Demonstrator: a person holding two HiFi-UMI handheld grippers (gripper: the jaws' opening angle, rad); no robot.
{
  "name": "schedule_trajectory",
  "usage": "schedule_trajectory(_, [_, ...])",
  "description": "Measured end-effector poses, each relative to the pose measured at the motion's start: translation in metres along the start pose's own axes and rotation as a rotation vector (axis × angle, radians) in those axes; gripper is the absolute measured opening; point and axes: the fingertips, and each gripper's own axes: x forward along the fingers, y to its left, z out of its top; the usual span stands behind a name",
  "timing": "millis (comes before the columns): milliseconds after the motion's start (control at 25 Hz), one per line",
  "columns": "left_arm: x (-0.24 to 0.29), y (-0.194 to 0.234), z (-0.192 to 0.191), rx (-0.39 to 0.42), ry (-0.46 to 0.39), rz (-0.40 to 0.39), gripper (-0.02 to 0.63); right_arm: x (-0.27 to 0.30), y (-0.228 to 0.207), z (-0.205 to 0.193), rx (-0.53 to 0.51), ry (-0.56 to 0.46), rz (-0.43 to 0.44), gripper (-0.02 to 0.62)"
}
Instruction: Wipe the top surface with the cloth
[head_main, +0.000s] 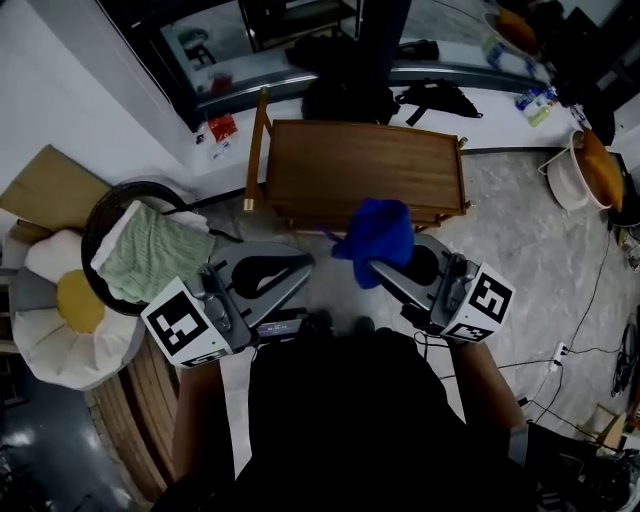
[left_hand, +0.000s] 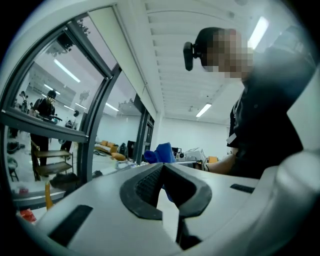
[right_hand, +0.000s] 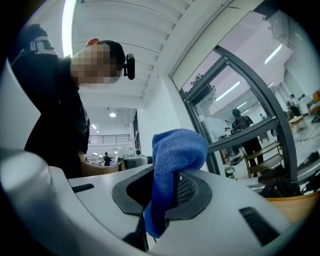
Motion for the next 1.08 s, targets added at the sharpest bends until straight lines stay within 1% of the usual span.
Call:
schedule_trajectory(120, [0.004,-0.005,0.008,0.004,-0.014,0.002,0.010,-0.001,0.002,0.002,-0.005,0.009,0.012,0.063])
schedule_trajectory(200, [0.010,-0.011,0.007,0.004,-0.006,0.001,0.010,-0.009,0.005,0.003,-0.006,0.011,0.017,0.063])
schedule_trajectory(400, [0.036,-0.046,-0.002,0.016,-0.003,0.012,0.010,-0.055,0.018,-0.001,-0.016,0.014,0.022,0.063])
schedule_trajectory(560, [0.049,-0.063,-0.012,0.018,0.016,0.023,0.011,-0.078,0.026,-0.008,-0.007,0.008,0.021,0.063])
schedule_trajectory(760, [0.058,-0.074,-0.022,0.020,0.044,0.056,0.010,-0.090,0.034,-0.006,-0.032,0.014,0.046,0.063])
schedule_trajectory(1080, [0.066,-0.094,-0.028,0.010,0.037,0.095,0.009,-0.108,0.041,-0.007,-0.022,0.007,0.081,0.063])
